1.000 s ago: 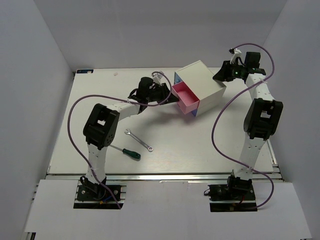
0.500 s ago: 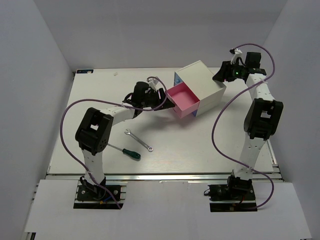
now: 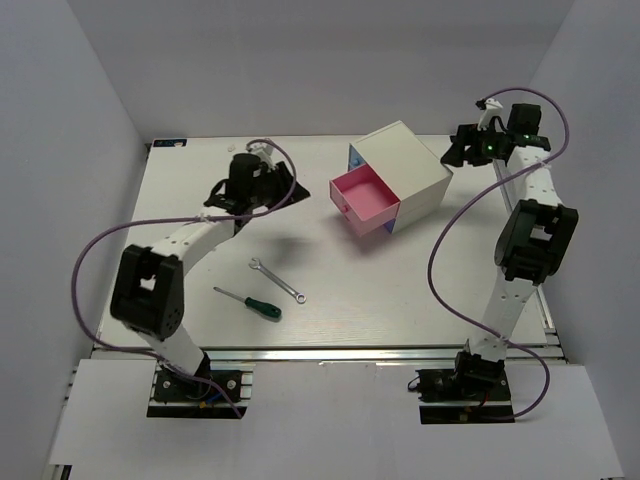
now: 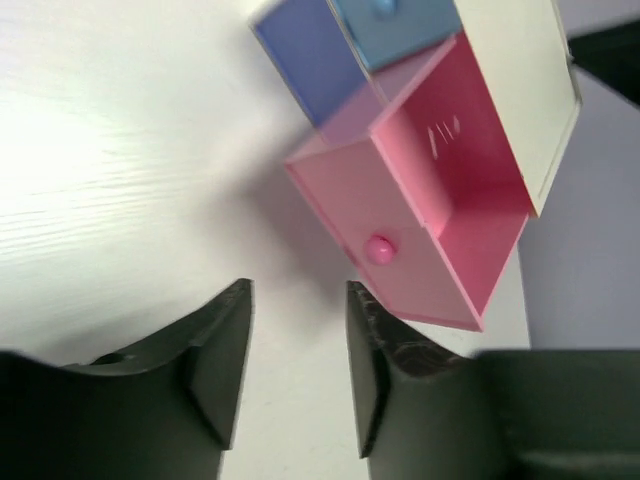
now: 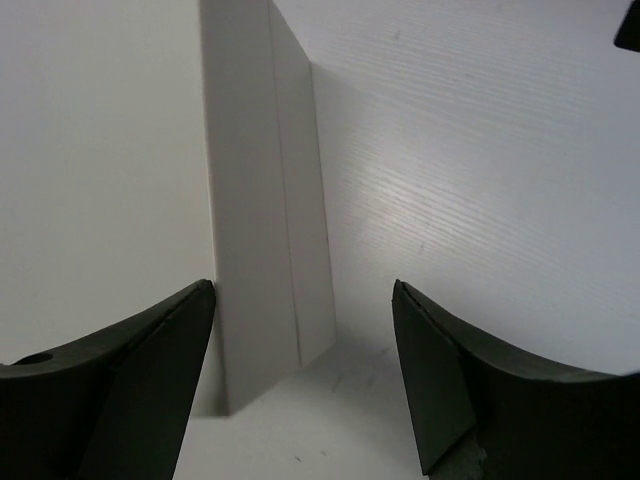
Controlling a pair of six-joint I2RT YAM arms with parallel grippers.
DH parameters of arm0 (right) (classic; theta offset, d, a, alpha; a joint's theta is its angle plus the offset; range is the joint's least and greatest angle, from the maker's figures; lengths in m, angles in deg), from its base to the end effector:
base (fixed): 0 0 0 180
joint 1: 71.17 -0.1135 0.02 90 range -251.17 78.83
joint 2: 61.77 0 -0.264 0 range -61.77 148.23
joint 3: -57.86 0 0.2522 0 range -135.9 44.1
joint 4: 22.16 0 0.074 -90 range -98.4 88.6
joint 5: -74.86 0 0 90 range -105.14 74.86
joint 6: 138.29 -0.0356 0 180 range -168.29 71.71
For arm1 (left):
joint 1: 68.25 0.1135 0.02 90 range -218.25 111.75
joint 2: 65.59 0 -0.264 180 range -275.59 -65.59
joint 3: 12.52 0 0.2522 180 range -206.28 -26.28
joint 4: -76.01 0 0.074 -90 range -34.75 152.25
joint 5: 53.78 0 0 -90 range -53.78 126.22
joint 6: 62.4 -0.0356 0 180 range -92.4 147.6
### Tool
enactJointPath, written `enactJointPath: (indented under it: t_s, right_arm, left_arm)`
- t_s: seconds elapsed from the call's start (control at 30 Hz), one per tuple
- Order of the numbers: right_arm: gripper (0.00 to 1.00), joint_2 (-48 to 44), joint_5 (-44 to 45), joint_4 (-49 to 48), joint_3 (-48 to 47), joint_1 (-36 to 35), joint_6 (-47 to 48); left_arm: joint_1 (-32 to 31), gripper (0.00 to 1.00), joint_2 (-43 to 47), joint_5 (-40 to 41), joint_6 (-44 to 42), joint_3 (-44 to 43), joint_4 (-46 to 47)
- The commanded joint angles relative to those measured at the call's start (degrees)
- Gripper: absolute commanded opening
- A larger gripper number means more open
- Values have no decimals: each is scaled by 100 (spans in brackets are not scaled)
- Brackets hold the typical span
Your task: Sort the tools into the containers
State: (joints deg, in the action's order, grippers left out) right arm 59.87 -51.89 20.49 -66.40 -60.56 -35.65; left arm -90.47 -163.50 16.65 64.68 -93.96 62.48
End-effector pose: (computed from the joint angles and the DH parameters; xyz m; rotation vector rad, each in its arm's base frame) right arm 0.4845 -0.0691 0.2838 -0.3668 2.1205 0.4922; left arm 0.3577 -0.1590 0.2497 -0.0674 2.2148 -0.9602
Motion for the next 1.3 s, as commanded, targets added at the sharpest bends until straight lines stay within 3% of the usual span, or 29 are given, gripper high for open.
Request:
enactJointPath:
  t_s: [0.0, 0.07, 0.1, 0.13, 0.2, 0.23, 0.3, 0.33, 0.37, 0.47, 0.5, 0.53, 0.6, 0.67, 0.77, 0.93, 1.1, 1.27]
  right_arm:
    - [76, -509, 590, 381, -121, 292, 632]
    - [72, -746, 425, 399, -69, 292, 966]
    - [70, -1061, 223, 338, 1, 284, 1368]
    - [68, -1273, -40, 241, 272, 266, 1572]
    - [55, -1895, -700, 92, 650, 12, 2003]
    - [43, -2090, -789, 196, 931, -424, 2562]
    - [38, -2555, -703, 424, 1213, -1014, 3127]
    - [40, -2697, -502, 329, 1398, -1765, 3322]
    - [43, -2803, -212, 233, 1765, -2078, 3315]
    - [65, -2954, -122, -23, 2137, -3060, 2878]
    - [68, -2797, -96, 73, 2094, -3317, 2823]
    - [70, -2656, -17, 187, 2015, -3859, 2735]
    - [68, -2140, 211, 328, 1814, -4328, 2087]
    - [61, -1716, 623, 433, 1585, -4891, 1420]
    - [56, -803, 1185, 758, 1093, -5446, 1083]
    - [56, -581, 1663, 198, 1425, -6061, 679]
    - [56, -256, 2207, -32, 1444, -6378, 345]
    - [57, 323, 2550, 187, 830, -6642, -42]
  left_arm:
    - [191, 51, 1025, 664, -306, 246, -689]
    - [279, 42, 1299, 893, -377, 325, -927]
    - [297, 28, 1448, 972, -412, 369, -1033]
    - [323, 21, 1737, 1077, -421, 465, -1295]
    - [341, 0, 2064, 1464, -386, 597, -1551]
    - [350, 0, 2431, 1622, -334, 781, -1787]
    - [350, 0, 2819, 2157, -132, 992, -2008]
    - [358, 0, 3012, 2255, -87, 1124, -2122]
    - [358, 0, 3371, 2326, -43, 1378, -2184]
    - [385, 0, 4022, 2511, 229, 1809, -2439]
    - [385, 3, 4173, 2563, 395, 1907, -2562]
    - [385, 20, 4331, 2599, 483, 1995, -2624]
    - [385, 40, 4804, 2747, 711, 2249, -2843]
    - [385, 59, 5122, 2906, 879, 2364, -3063]
    - [385, 64, 5738, 3275, 1117, 2435, -3616]
    - [394, 64, 6703, 3627, 1503, 2540, -4503]
    - [394, 65, 7206, 3662, 1776, 2558, -5058]
    - [394, 65, 7304, 3557, 1776, 2400, -5366]
